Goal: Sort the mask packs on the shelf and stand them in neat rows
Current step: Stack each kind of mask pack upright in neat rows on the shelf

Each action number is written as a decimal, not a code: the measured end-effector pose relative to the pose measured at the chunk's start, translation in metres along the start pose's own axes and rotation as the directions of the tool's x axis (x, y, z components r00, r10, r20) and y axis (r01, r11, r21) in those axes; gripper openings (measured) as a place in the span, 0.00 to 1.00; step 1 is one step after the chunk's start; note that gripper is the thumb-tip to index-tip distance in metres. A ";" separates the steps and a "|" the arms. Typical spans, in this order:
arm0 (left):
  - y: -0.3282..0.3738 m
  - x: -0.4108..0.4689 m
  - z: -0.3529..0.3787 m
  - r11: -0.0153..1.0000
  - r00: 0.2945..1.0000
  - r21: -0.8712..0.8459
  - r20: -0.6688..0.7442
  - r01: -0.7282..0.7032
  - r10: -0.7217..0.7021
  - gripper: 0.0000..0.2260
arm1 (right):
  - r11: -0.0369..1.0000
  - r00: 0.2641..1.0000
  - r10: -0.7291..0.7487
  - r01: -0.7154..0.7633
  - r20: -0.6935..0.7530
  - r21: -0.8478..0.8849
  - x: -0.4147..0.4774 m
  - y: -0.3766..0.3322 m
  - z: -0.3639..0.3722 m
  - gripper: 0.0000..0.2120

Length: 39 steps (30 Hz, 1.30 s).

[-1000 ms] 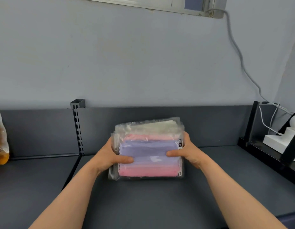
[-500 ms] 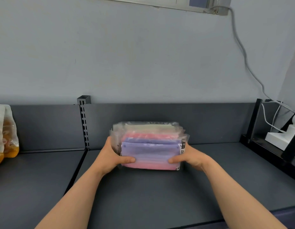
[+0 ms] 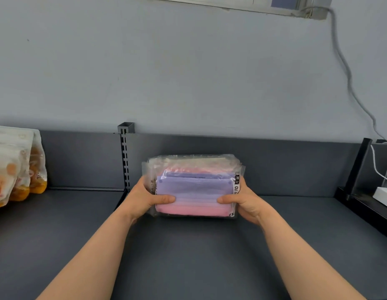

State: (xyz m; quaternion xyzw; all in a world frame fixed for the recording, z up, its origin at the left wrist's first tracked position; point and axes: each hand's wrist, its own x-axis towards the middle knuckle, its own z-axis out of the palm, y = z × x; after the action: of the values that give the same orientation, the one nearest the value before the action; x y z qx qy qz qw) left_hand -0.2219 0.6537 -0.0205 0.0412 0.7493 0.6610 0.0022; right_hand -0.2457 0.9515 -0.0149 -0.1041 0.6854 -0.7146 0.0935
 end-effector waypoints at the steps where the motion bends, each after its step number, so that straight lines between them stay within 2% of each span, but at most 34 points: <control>1: 0.000 -0.003 -0.006 1.000 1.000 -0.002 -0.006 0.009 -0.009 0.41 | 1.000 1.000 0.007 -0.007 0.015 0.002 0.005 0.000 0.006 0.54; 4: 0.003 -0.017 -0.028 1.000 0.999 -0.013 -0.044 0.004 -0.005 0.34 | 1.000 0.998 0.009 -0.009 0.055 -0.008 0.019 -0.001 0.031 0.61; 6: 0.006 -0.027 -0.046 1.000 0.999 -0.002 -0.047 -0.006 0.006 0.30 | 1.000 0.997 -0.001 0.002 0.071 -0.016 0.027 -0.004 0.053 0.61; 9: 0.010 -0.037 -0.080 1.000 0.998 0.022 -0.058 -0.009 0.011 0.37 | 1.000 0.996 -0.010 0.011 0.092 -0.009 0.038 -0.007 0.090 0.57; 14: 0.003 -0.042 -0.143 0.999 0.996 0.017 -0.079 -0.028 0.030 0.33 | 1.000 0.996 -0.014 0.014 0.089 -0.003 0.056 -0.006 0.154 0.52; 19: -0.015 -0.031 -0.206 0.998 0.992 -0.021 -0.112 0.055 -0.057 0.46 | 1.000 0.999 0.028 -0.029 0.038 0.004 0.071 0.009 0.214 0.50; 21: -0.021 -0.029 -0.222 0.998 0.989 -0.041 -0.133 0.056 -0.061 0.44 | 0.999 0.999 0.042 -0.042 0.008 0.002 0.077 0.015 0.230 0.50; 22: -0.024 -0.029 -0.229 0.998 0.988 -0.041 -0.146 0.049 -0.054 0.43 | 0.999 0.999 0.046 -0.046 -0.004 -0.010 0.078 0.017 0.239 0.54; 24: -0.027 -0.029 -0.238 0.998 0.982 -0.049 -0.182 0.035 -0.044 0.45 | 0.998 0.999 0.051 -0.052 -0.013 -0.020 0.080 0.016 0.253 0.67; 25: -0.029 -0.031 -0.244 0.998 0.977 -0.054 -0.208 0.030 -0.041 0.45 | 0.999 0.998 0.053 -0.054 -0.025 -0.009 0.080 0.015 0.264 0.69; 28: -0.035 -0.035 -0.243 0.997 0.950 -0.071 -0.312 0.008 -0.030 0.49 | 0.999 0.994 0.026 -0.022 -0.110 0.043 0.076 0.013 0.280 0.56; 30: -0.034 -0.034 -0.233 0.997 0.931 -0.073 -0.365 -0.012 -0.016 0.51 | 0.997 0.985 0.052 -0.042 -0.166 0.063 0.076 0.015 0.278 0.62; 32: -0.034 -0.033 -0.232 0.993 0.920 -0.108 -0.391 -0.038 -0.008 0.47 | 0.996 0.977 0.059 -0.043 -0.203 0.082 0.072 0.013 0.288 0.67; 36: -0.035 -0.036 -0.228 0.996 0.896 -0.083 -0.442 0.012 -0.047 0.35 | 0.997 0.967 0.071 -0.061 -0.244 0.048 0.066 0.012 0.300 0.59; 39: -0.037 -0.041 -0.228 0.998 0.861 -0.013 -0.506 0.065 -0.063 0.36 | 0.994 0.967 0.102 -0.090 -0.235 0.060 0.059 0.011 0.306 0.62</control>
State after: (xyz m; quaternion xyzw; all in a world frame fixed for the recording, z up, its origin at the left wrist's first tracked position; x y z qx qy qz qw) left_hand -0.1962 0.4209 -0.0306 -0.1582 0.7261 0.6465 -0.1724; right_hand -0.2174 0.6410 -0.0129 0.0180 0.6783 -0.7331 0.0476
